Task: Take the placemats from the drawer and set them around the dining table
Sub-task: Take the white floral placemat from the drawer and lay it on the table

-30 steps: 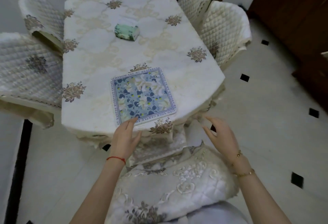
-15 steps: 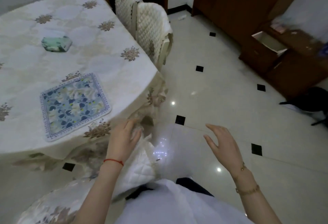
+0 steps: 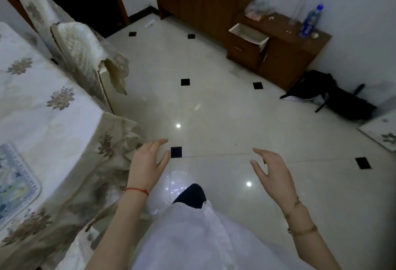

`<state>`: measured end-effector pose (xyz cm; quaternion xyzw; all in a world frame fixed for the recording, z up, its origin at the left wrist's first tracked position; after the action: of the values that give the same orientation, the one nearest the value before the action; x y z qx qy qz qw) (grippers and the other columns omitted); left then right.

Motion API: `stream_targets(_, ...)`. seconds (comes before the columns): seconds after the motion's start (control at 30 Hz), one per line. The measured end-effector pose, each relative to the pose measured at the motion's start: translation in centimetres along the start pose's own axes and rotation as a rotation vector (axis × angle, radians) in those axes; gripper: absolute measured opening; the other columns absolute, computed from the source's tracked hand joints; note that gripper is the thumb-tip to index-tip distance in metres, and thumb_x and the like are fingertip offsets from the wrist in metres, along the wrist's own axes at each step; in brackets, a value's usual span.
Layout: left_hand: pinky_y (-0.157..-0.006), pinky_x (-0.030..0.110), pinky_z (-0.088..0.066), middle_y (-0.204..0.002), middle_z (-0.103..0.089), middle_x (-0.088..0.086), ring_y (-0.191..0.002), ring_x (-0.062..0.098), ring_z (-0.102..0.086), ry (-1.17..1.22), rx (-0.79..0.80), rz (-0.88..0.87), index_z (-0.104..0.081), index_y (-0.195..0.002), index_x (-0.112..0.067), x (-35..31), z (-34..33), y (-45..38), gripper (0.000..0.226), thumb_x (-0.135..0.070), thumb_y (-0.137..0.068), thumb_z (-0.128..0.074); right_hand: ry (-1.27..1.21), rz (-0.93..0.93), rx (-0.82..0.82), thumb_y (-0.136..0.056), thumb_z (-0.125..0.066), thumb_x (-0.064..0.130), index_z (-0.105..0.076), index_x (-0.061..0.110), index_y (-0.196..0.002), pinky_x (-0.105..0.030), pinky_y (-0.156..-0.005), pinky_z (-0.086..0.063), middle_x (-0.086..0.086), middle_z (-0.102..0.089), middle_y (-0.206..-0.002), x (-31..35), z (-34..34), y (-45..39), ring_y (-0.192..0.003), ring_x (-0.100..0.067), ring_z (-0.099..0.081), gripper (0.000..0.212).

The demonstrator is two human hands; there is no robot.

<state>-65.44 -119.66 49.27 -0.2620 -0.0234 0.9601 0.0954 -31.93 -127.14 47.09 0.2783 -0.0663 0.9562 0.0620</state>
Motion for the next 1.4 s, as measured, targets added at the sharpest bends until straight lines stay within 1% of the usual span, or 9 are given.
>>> stream_targets(0.23, -0.088, 0.034, -0.047, -0.110, -0.068, 0.008, -0.101, 0.026, -0.063, 0.011, 0.056, -0.081, -0.063, -0.118, -0.012, -2.8, -5.5, -11.4, 0.031, -0.020, -0.089, -0.065, -0.029, -0.107, -0.024, -0.093, -0.062, 0.027, -0.061, 0.015, -0.126, -0.029, -0.095, -0.046, -0.001, -0.065, -0.117, -5.8, 0.1, -8.2, -0.110, -0.016, -0.056, 0.035)
stream_targets(0.37, -0.090, 0.035, -0.048, -0.112, -0.067, 0.005, -0.103, 0.024, -0.062, 0.041, 0.065, -0.101, -0.062, -0.119, -0.014, -5.0, -7.5, -20.3, 0.029, -0.021, -0.090, -0.063, 0.001, -0.136, -0.059, -0.092, -0.063, 0.025, -0.062, 0.012, -0.124, -0.014, -0.096, -0.033, -0.003, -0.065, -0.120, -8.4, 1.0, -16.2, -0.113, -0.016, -0.054, 0.035)
stream_targets(0.57, -0.091, 0.038, -0.050, -0.111, -0.067, 0.004, -0.103, 0.025, -0.062, 0.074, 0.046, -0.195, -0.064, -0.117, -0.014, -9.3, -9.1, -36.1, 0.028, -0.022, -0.090, -0.062, -0.009, -0.194, -0.136, -0.092, -0.061, 0.027, -0.061, 0.013, -0.125, -0.022, -0.098, -0.037, -0.002, -0.064, -0.120, -12.1, 3.6, -29.3, -0.114, -0.019, -0.056, 0.036)
stream_targets(0.67, -0.092, 0.040, -0.050, -0.112, -0.067, 0.003, -0.104, 0.023, -0.062, 0.064, 0.078, -0.240, -0.063, -0.117, -0.015, -11.1, -10.4, -43.4, 0.035, -0.032, -0.089, -0.053, 0.000, -0.225, -0.175, -0.092, -0.062, 0.026, -0.062, 0.012, -0.125, -0.019, -0.097, -0.036, -0.002, -0.064, -0.120, -13.7, 4.9, -35.1, -0.114, -0.018, -0.056, 0.036)
stream_targets(0.83, -0.091, 0.040, -0.050, -0.110, -0.068, 0.002, -0.103, 0.023, -0.063, 0.054, 0.086, -0.272, -0.064, -0.115, -0.014, -13.7, -12.8, -53.8, 0.027, -0.022, -0.090, -0.063, 0.002, -0.259, -0.185, -0.091, -0.062, 0.025, -0.062, 0.010, -0.125, -0.020, -0.097, -0.037, -0.005, -0.066, -0.119, -16.7, 5.6, -43.8, -0.111, -0.020, -0.058, 0.036)
stream_targets(1.0, -0.085, 0.039, -0.052, -0.102, -0.069, 0.001, -0.096, 0.022, -0.063, 0.061, 0.115, -0.276, -0.064, -0.115, -0.017, -15.4, -16.9, -63.3, 0.030, -0.027, -0.087, -0.059, -0.021, -0.283, -0.178, -0.093, -0.059, 0.029, -0.061, 0.011, -0.125, -0.022, -0.097, -0.038, -0.004, -0.065, -0.120, -21.3, 4.9, -52.9, -0.112, -0.019, -0.057, 0.037)
stream_targets(1.1, -0.079, 0.037, -0.053, -0.097, -0.068, 0.002, -0.090, 0.023, -0.064, 0.071, 0.105, -0.269, -0.065, -0.113, -0.018, -17.0, -19.1, -69.5, 0.028, -0.025, -0.087, -0.060, -0.007, -0.277, -0.167, -0.092, -0.060, 0.028, -0.061, 0.011, -0.124, -0.016, -0.096, -0.034, -0.004, -0.066, -0.118, -23.9, 4.9, -59.6, -0.111, -0.020, -0.058, 0.036)
stream_targets(1.2, -0.079, 0.037, -0.054, -0.104, -0.069, 0.003, -0.096, 0.023, -0.064, 0.074, 0.088, -0.264, -0.066, -0.113, -0.016, -19.0, -20.3, -76.3, 0.027, -0.025, -0.088, -0.060, -0.001, -0.255, -0.165, -0.091, -0.063, 0.024, -0.062, 0.010, -0.122, -0.012, -0.095, -0.031, -0.006, -0.067, -0.116, -26.0, 6.0, -67.1, -0.108, -0.021, -0.060, 0.034)
stream_targets(1.4, -0.091, 0.033, -0.049, -0.112, -0.068, 0.004, -0.103, 0.022, -0.063, 0.077, 0.045, -0.247, -0.064, -0.118, -0.013, -22.2, -22.3, -89.6, 0.029, -0.019, -0.090, -0.064, 0.013, -0.197, -0.160, -0.093, -0.061, 0.023, -0.062, 0.011, -0.122, -0.027, -0.091, -0.045, -0.005, -0.066, -0.113, -29.2, 8.8, -82.1, -0.106, -0.021, -0.059, 0.031)
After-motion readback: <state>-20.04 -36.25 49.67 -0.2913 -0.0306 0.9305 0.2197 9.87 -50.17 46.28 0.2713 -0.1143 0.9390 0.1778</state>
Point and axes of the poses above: each hand's wrist, its own y-axis away from the middle knuckle, its own z-axis out of the back of the hand, x = y × z, the point moved 8 cm from there along -y, towards the middle knuckle
